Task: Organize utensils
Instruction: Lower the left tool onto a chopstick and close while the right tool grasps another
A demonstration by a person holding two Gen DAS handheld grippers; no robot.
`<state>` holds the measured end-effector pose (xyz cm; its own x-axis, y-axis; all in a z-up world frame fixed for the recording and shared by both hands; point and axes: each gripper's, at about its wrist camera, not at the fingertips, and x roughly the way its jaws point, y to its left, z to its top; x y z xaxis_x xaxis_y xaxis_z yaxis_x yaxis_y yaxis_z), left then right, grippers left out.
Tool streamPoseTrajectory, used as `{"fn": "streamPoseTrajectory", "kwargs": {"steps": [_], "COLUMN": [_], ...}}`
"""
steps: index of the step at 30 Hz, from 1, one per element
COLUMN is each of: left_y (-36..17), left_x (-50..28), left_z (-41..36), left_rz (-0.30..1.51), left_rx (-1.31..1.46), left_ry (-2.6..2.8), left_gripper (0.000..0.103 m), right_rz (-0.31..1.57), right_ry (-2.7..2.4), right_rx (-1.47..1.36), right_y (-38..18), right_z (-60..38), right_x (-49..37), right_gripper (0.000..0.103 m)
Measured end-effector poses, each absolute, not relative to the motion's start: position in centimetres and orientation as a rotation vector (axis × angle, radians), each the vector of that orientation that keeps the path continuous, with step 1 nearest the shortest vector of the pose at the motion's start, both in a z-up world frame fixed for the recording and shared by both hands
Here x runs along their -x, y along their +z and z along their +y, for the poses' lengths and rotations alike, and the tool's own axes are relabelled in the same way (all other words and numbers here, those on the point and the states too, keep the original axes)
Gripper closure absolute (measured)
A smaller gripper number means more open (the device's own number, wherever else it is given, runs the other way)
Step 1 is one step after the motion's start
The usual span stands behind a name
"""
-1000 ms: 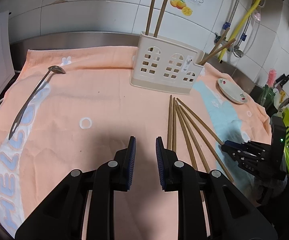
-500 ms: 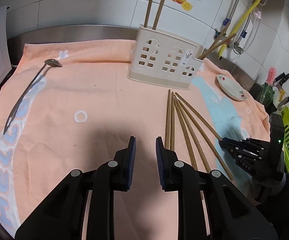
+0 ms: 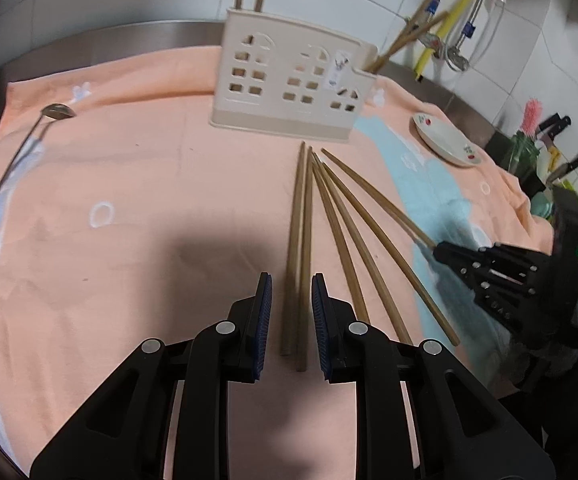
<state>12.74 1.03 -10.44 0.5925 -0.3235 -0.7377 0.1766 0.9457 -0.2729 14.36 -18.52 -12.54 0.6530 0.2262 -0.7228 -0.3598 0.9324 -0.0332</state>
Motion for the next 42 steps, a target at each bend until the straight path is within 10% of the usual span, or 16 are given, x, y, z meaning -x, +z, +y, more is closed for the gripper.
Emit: {"fn": "streamPoseTrajectory", "kwargs": {"steps": [42], "left_y": [-13.5], "left_x": [-16.8], "left_z": [-1.2], "left_rz": [0.998], "left_rx": [0.116], "left_ry": [-0.278], "left_gripper": [0.094], "right_rz": [0.704], "right_ry": [0.357], "right_rx": [0.162], "right_y": [-8.3], "right_z": [-19.0], "right_x": [-13.1], "right_gripper": [0.097]}}
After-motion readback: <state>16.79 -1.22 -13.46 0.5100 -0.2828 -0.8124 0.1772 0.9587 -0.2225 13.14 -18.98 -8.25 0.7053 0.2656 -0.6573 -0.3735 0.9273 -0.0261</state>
